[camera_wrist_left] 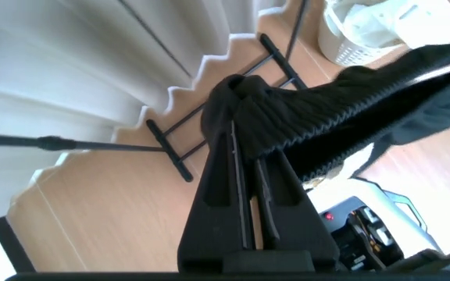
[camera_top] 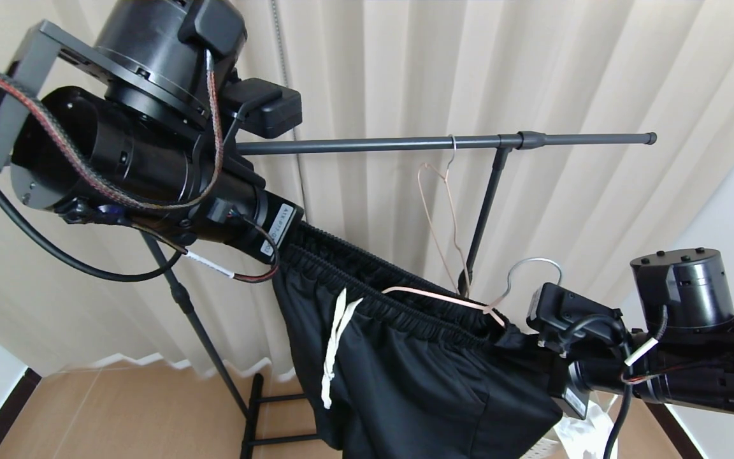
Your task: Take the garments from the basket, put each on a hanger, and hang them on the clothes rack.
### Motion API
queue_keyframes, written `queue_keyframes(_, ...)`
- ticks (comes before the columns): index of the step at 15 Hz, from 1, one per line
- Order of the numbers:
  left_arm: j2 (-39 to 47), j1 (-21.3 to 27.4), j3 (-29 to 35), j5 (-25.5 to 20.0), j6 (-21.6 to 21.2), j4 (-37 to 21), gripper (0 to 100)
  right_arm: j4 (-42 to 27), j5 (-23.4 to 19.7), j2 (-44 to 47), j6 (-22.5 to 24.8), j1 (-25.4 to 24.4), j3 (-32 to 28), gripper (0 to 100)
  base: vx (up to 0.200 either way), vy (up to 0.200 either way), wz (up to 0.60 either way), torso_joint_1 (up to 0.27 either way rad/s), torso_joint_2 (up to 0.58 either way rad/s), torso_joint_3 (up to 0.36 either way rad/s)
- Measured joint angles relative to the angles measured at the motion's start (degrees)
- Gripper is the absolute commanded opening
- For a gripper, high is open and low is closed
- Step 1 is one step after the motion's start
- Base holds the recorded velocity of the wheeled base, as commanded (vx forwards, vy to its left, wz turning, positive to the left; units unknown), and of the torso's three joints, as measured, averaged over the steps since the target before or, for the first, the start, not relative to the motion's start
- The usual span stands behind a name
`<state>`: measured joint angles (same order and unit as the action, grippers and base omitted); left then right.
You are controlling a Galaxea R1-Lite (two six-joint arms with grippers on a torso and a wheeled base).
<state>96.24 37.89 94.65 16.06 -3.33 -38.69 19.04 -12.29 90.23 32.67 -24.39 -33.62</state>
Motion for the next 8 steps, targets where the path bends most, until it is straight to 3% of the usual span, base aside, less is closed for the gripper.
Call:
queue_keyframes(4,-0.57,-0.32,0.04,-0.02,-1.34,-0.06,0,0.28,4.74,0.96,-0.13,0.26,-0.74,0,0.0,0.0,0.0,0.0,0.0,0.0)
queue_keyframes(8,-0.07,4.11,-0.5,0.26,-1.12,-3.91,0,0.22,7.12,1.79,-6.81,-1.51,-2.97,0,0.0,0.0,0.0,0.0,0.0,0.0)
